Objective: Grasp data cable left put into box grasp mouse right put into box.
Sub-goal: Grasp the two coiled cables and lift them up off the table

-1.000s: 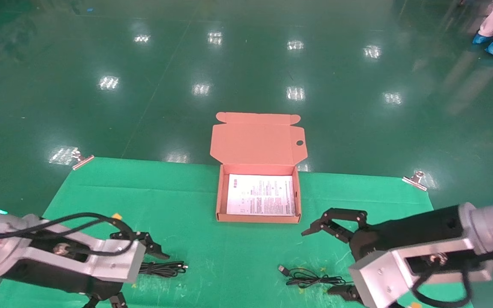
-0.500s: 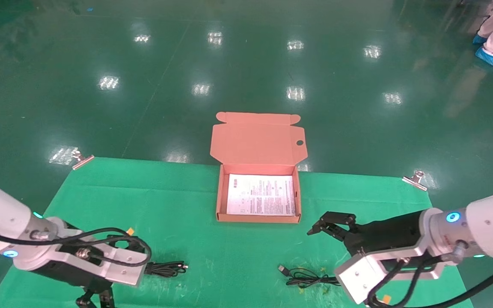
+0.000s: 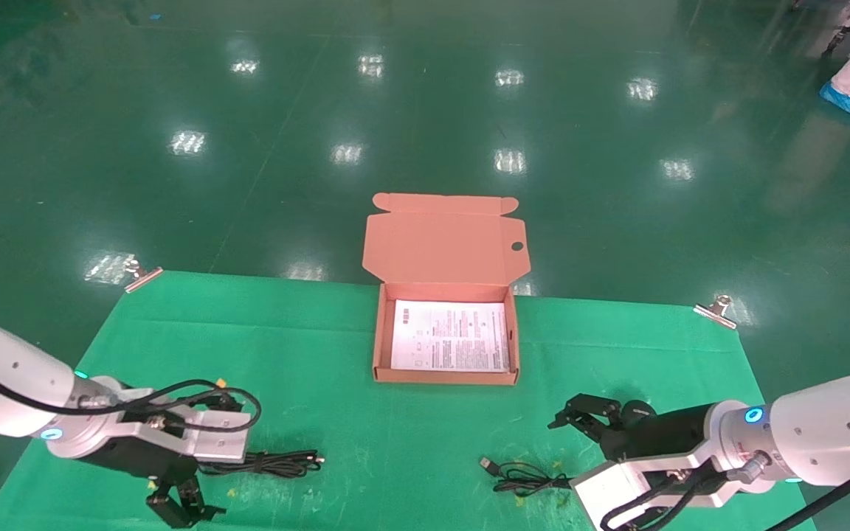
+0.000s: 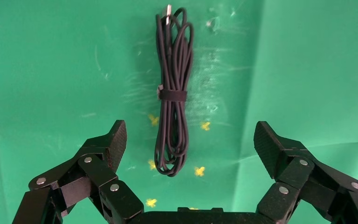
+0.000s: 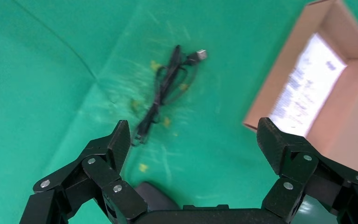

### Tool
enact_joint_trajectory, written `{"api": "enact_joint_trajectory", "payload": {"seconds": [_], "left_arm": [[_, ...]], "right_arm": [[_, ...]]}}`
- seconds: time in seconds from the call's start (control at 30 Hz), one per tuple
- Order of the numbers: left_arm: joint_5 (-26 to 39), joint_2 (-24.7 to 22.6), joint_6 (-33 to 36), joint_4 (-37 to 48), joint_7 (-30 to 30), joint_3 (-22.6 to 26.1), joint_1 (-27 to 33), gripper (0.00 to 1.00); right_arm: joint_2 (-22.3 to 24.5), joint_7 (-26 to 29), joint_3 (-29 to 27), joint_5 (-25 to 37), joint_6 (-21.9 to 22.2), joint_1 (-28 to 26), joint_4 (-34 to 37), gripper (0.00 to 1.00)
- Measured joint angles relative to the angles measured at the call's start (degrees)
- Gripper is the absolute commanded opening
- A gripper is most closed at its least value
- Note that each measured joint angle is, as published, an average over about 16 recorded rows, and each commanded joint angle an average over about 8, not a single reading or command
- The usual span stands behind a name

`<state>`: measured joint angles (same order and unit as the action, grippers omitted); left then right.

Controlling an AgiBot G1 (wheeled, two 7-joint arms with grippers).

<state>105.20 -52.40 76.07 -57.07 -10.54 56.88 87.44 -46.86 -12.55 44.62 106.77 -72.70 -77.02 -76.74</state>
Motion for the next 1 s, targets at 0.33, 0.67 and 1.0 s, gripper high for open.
{"api": "enact_joint_trajectory", "payload": {"seconds": [0.33,0.67,1.0], "left_arm": [[1.7,-2.6,-4.8,6.3,2.0,0.3,-1.1,1.0],[2.3,-5.6,-8.0,12.0,4.3,0.4,-1.4,1.0],[2.0,-8.4,-10.0,18.7,7.7,0.3,-1.3,1.0]], "right_arm": [[-2.5,1.9,1.2,4.3,4.2,2.4,2.1,1.0],[-6.0,-0.4,2.7,8.1,8.4,3.4,8.0,1.0],[-9.7,-2.9,3.7,9.8,11.1,3.3,16.9,1.0]]}}
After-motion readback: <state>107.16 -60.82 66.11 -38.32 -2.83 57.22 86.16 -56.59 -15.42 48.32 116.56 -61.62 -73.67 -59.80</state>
